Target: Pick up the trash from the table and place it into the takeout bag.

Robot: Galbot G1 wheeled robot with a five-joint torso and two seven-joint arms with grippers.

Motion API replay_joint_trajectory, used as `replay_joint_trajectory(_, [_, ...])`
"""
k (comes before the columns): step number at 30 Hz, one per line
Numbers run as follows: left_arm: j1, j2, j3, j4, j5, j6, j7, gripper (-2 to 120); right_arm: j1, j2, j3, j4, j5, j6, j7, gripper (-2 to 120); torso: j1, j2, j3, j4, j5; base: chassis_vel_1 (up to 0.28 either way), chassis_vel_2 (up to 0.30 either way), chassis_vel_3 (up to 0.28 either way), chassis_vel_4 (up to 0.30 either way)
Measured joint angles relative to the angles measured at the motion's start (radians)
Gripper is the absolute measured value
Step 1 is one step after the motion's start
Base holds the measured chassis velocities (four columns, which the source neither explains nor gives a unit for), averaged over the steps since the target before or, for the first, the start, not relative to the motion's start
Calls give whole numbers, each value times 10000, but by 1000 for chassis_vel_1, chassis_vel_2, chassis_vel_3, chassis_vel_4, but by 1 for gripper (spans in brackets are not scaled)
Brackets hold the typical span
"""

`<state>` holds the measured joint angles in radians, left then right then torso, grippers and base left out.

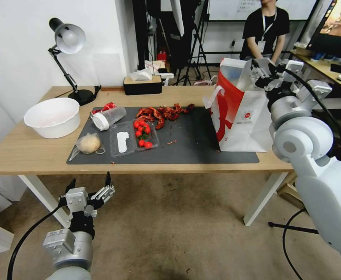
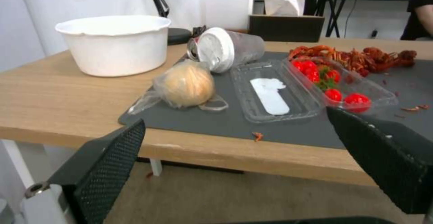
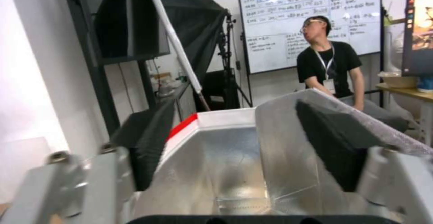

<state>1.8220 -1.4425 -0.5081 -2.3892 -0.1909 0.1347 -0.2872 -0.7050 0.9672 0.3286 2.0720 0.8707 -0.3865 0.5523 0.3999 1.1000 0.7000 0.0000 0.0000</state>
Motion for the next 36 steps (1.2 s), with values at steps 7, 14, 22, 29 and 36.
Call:
replay_joint_trajectory(7, [-87,43,-86,-77,-130,154,19,100,-114,-126,1,195,-1,87,-182,97,1,0,0,0,0,0,0,0,0])
replay_joint_trajectory(14, [-75,29,-65,-82,-133,130,24,100,-579,-326,100,704,-164,395,-791,100,0,0,0,0,0,0,0,0,0])
replay_joint_trajectory(22, [-69,22,-48,-71,-199,0,66,100,-2868,-663,909,1883,-1660,1763,-3188,100,0,0,0,-3,2,0,0,0,0])
replay_joint_trajectory(29, [-153,42,-9,-30,-310,21,119,100,-5252,-241,1473,2912,-2640,2452,-3634,100,0,0,-2,-1,-1,0,0,0,0])
replay_joint_trajectory(36, [-225,71,63,41,-314,-1,159,100,-7563,706,1556,2644,-4224,4224,-4206,100,0,1,-1,-1,-1,0,0,0,0])
